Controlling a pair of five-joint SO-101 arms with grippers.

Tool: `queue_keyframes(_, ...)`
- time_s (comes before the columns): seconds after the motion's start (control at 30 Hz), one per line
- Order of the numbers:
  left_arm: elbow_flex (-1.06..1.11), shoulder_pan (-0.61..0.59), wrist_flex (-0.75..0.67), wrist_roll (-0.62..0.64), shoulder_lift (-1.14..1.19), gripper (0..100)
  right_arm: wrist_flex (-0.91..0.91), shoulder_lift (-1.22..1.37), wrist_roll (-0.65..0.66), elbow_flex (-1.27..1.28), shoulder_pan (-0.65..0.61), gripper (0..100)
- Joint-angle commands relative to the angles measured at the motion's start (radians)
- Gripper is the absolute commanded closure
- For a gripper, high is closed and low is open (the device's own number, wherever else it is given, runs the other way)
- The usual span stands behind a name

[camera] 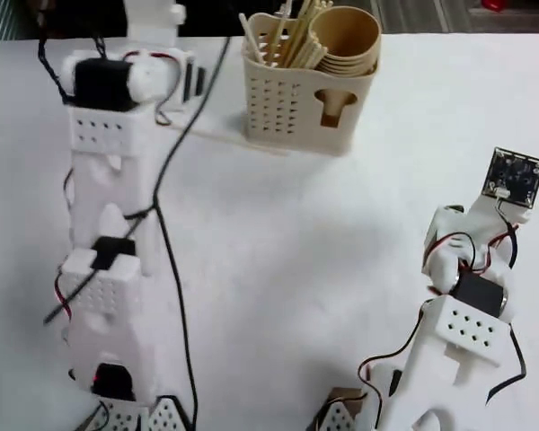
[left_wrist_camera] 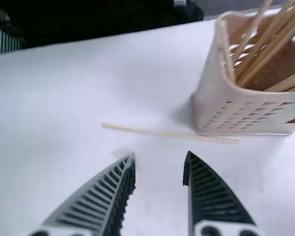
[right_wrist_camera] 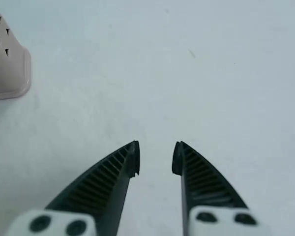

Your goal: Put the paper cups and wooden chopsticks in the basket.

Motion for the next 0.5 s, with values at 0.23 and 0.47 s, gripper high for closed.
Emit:
queue_keyframes(0.23, 0.132, -0.124, 0.005, -0.043, -0.117, 97, 0.269, -0.018, 0.21, -0.216, -0.366, 87.2)
queue_keyframes(0.47, 0.33, -0.191, 0.002, -0.043, -0.435, 98, 0.367, 0.067, 0.255, -0.381, -0.693, 87.3)
